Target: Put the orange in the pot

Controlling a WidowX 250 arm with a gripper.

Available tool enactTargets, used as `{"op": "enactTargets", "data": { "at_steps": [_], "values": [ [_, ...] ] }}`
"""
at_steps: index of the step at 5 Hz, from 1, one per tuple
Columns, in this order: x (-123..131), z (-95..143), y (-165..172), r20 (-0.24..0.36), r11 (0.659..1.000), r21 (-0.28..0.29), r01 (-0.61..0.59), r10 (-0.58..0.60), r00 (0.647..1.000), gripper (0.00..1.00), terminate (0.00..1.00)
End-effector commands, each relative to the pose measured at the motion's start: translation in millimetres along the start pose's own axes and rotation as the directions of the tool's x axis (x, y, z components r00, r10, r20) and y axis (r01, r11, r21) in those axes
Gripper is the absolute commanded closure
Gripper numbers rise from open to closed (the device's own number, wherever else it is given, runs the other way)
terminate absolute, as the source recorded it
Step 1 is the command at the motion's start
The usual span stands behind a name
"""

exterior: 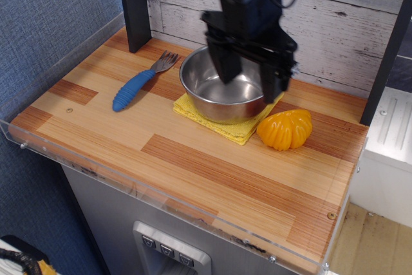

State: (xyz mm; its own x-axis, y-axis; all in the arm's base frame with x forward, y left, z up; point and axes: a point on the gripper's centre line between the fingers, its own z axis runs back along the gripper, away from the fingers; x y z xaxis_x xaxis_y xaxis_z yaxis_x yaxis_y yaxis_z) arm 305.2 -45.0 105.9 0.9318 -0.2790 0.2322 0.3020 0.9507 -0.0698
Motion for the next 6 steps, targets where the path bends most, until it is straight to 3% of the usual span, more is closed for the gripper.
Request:
{"op": "enactTargets", "data": {
  "at_steps": [1, 3, 4, 6],
  "values": [
    [45.5, -20.8, -24.3, 0.022, 0.996, 0.0, 0.091, -0.091, 0.996, 0.0, 0.0],
    [55.8, -40.4, -36.3, -0.005, 0.992, 0.025, 0.123, -0.123, 0.992, 0.0, 0.0],
    [50.5, -42.9, -31.0, -0.027, 0.988, 0.066, 0.139, -0.138, 0.99, 0.0, 0.0],
    [37.6, -55.1, -17.9, -0.067, 0.987, 0.084, 0.134, -0.129, 0.989, 0.0, 0.0]
  ]
}}
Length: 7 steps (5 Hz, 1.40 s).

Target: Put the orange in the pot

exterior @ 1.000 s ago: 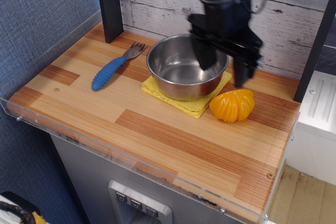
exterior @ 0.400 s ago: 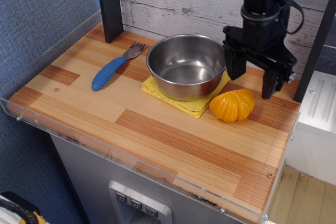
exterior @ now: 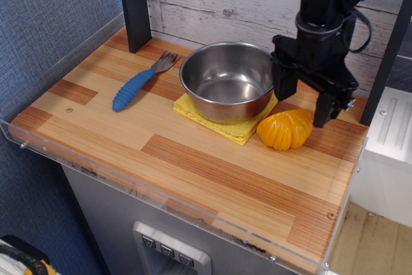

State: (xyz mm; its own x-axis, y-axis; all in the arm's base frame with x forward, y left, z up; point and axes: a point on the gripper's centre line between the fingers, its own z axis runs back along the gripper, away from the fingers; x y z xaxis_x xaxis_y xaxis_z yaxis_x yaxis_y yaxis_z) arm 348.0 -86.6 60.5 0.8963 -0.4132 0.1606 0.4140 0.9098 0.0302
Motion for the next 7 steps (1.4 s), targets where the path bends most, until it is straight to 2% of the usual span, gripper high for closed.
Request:
{"op": "enactTargets", "data": {
  "at_steps": [1, 2, 3, 4, 5, 6, 7],
  "values": [
    [-7.8, -8.7, 6.2, -0.017, 1.0, 0.014, 0.0, 0.0, 1.0, 0.0, 0.0],
    [-10.0, -15.4, 6.7, -0.029, 1.0, 0.01, -0.011, 0.012, 1.0, 0.0, 0.0],
    [-10.2, -15.7, 4.8, -0.024, 1.0, 0.007, 0.001, -0.001, 1.0, 1.0, 0.0],
    [-9.4, -10.1, 3.1, -0.012, 1.0, 0.011, 0.014, -0.014, 1.0, 1.0, 0.0],
    [-5.5, 5.6, 0.7, 0.034, 1.0, -0.009, 0.019, -0.018, 0.999, 1.0, 0.0],
    [1.7, 37.0, -6.7, 0.138, 0.995, -0.103, 0.018, -0.004, 0.99, 1.0, 0.0],
    [-0.1, 74.2, 5.0, 0.193, 0.995, -0.097, -0.038, 0.057, 0.979, 1.0, 0.0]
  ]
}}
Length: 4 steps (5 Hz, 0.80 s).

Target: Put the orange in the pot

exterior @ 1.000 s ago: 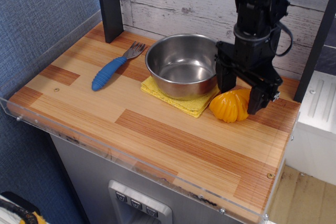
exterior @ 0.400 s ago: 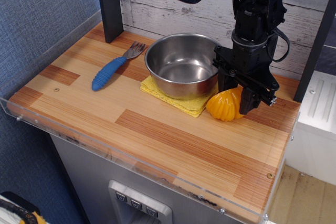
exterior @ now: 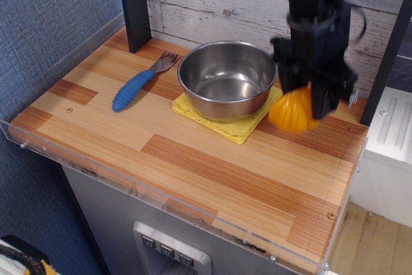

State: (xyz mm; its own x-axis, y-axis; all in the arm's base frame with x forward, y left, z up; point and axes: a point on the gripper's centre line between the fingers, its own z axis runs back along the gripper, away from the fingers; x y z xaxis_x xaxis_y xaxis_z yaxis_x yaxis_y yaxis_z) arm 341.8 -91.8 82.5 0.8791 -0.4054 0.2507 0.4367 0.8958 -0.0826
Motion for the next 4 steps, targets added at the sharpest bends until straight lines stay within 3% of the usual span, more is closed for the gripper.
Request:
{"op": "enactTargets", "data": {
  "at_steps": [1, 2, 3, 4],
  "values": [
    [0.1, 82.0, 29.6, 0.123, 0.976, 0.119, -0.182, 0.168, 0.978, 1.0, 0.0],
    [-12.7, 99.4, 61.9, 0.07, 0.935, 0.18, -0.307, 0.299, 0.952, 1.0, 0.0],
    [-26.6, 104.3, 82.3, 0.053, 0.909, 0.214, -0.358, 0.355, 0.933, 1.0, 0.0],
    [-37.6, 96.4, 100.0, 0.046, 0.887, 0.217, -0.407, 0.407, 0.912, 1.0, 0.0]
  ]
}}
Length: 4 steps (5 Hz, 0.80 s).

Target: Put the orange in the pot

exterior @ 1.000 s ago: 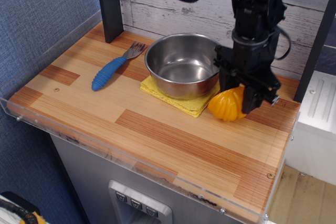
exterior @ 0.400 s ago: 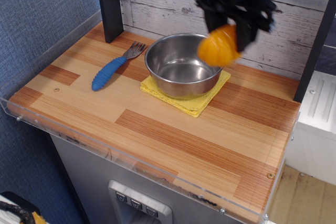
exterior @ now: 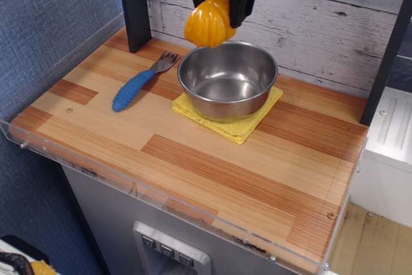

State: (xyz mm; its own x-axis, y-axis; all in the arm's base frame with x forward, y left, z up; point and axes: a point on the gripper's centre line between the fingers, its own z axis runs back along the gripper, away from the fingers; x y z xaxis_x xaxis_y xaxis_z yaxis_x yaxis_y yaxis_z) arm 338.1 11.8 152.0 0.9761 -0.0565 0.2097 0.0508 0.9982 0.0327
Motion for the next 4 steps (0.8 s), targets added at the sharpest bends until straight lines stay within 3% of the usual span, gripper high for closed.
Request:
{"op": "enactTargets", "data": {
  "at_steps": [1, 3, 4],
  "values": [
    [-6.8, -12.2, 21.6, -0.001, 0.996, -0.004, -0.088, 0.088, 0.996, 1.0, 0.0],
    [-2.8, -51.1, 5.1, -0.035, 0.994, -0.032, -0.1, 0.099, 0.994, 1.0, 0.0],
    [2.2, -61.1, -10.2, -0.04, 0.998, -0.017, -0.065, 0.065, 0.997, 1.0, 0.0]
  ]
}}
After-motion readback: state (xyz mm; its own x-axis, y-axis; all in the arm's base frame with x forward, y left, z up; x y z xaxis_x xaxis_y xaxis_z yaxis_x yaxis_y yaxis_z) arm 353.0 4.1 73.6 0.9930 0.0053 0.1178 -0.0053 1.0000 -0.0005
